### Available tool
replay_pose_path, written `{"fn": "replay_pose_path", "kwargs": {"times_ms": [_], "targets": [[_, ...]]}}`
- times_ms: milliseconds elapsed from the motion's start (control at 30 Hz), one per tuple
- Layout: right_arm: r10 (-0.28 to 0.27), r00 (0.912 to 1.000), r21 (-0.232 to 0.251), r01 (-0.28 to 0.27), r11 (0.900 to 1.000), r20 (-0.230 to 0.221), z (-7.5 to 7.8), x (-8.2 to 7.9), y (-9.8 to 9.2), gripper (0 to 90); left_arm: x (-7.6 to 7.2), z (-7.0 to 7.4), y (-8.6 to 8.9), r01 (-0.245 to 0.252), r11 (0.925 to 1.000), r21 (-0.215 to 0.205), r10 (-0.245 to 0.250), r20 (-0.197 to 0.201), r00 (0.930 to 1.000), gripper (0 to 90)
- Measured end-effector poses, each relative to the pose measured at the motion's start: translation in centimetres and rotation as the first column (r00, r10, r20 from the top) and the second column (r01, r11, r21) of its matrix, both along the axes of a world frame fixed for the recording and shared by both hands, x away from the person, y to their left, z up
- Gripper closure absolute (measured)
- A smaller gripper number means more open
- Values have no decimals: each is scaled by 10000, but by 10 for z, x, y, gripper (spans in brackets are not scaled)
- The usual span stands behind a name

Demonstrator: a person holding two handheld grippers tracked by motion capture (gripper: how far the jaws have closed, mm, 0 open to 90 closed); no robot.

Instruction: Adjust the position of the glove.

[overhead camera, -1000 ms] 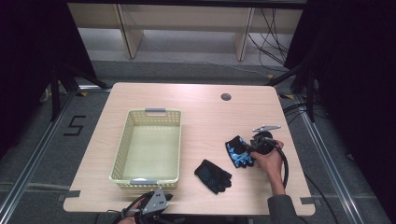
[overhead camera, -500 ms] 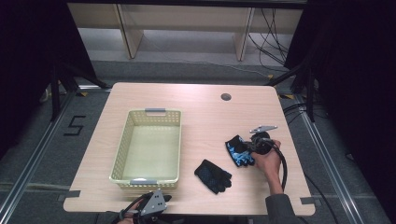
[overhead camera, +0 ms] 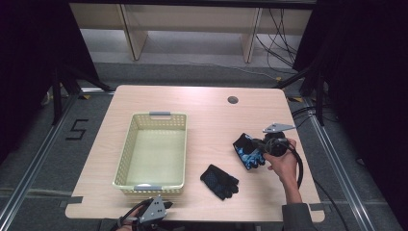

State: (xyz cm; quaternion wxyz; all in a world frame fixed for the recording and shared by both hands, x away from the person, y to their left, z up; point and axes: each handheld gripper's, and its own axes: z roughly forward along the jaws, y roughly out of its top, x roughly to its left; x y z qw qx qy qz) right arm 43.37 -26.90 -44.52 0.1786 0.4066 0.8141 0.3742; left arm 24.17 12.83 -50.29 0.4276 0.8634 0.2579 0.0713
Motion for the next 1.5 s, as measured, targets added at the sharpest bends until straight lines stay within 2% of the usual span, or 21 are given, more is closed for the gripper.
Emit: {"fn": "replay_pose_path", "kwargs": {"times_ms": [133,200,267,300,367,433,533,567,700,733,833,900,933,1000,1100,1200,1267,1300,1400,1467,1500], "targets": [[413,9991,627,-414,9972,26,15,-14,7,872,0,-1,0,-215,9995,-252,212,-118,9997,163],[594,9982,766,-596,9953,61,17,-19,11,873,1,0,2,-169,9999,-34,168,-74,9998,163],[1206,9916,1331,-1135,9846,-462,20,-37,26,873,1,1,2,-104,9996,-265,108,124,9999,163],[1479,9886,1267,-1433,9815,-275,19,-37,28,873,1,1,4,-179,9998,-30,179,44,9998,163],[1637,9850,1572,-1535,9756,-539,17,-42,34,873,0,1,4,-190,9997,-157,191,70,9998,163],[2214,9718,1774,-2046,9626,-805,9,-47,46,873,0,2,5,-199,9997,-118,200,29,9998,163],[2401,9653,1713,-2205,9602,-1030,2,-49,55,872,1,4,6,-54,9999,-134,54,56,10000,163],[2426,9591,1810,-2153,9596,-1455,-3,-51,62,872,1,3,6,-114,9999,-120,116,107,9999,163],[2634,9531,1842,-2350,9544,-1489,-8,-49,69,873,1,3,6,-272,9995,-153,273,49,9996,163],[2773,9503,1660,-2534,9530,-1416,-10,-48,70,872,0,2,6,-329,9989,-347,328,-20,9995,163],[2858,9391,1636,-2567,9525,-1906,-14,-47,77,872,1,3,7,-228,9997,-101,228,-14,9997,163],[2820,9404,1614,-2535,9538,-1899,-17,-46,78,872,1,2,5,-356,9988,-324,355,-42,9994,163],[2898,9376,1195,-2707,9552,-1923,-22,-43,79,872,2,3,8,-18,9999,101,16,252,9997,163],[2863,9366,1069,-2694,9571,-2023,-24,-42,80,872,1,2,7,-97,9999,-47,97,149,9998,163],[2774,9364,531,-2724,9607,-2148,-31,-40,83,871,1,3,6,-280,9994,-214,281,43,9996,163],[2719,9386,39,-2775,9607,-2125,-37,-38,90,868,0,3,7,-186,9998,-7,186,21,9998,163],[2573,9413,-141,-2666,9637,-2185,-39,-38,91,863,1,3,6,-40,9999,-128,43,224,9997,163],[2734,9369,-203,-2844,9585,-2178,-39,-38,92,860,-1,2,6,-214,9996,-206,214,4,9998,163],[2523,9383,-385,-2685,9625,-2366,-39,-37,92,843,-1,2,5,-223,9996,-186,222,-39,9997,163],[2738,9385,-447,-2890,9563,-2103,-39,-36,91,779,0,3,6,-120,9999,-87,120,45,9999,163],[2616,9430,-286,-2730,9616,-2056,-39,-37,92,748,-1,3,6,-137,9997,-207,136,-51,9999,163]]}}
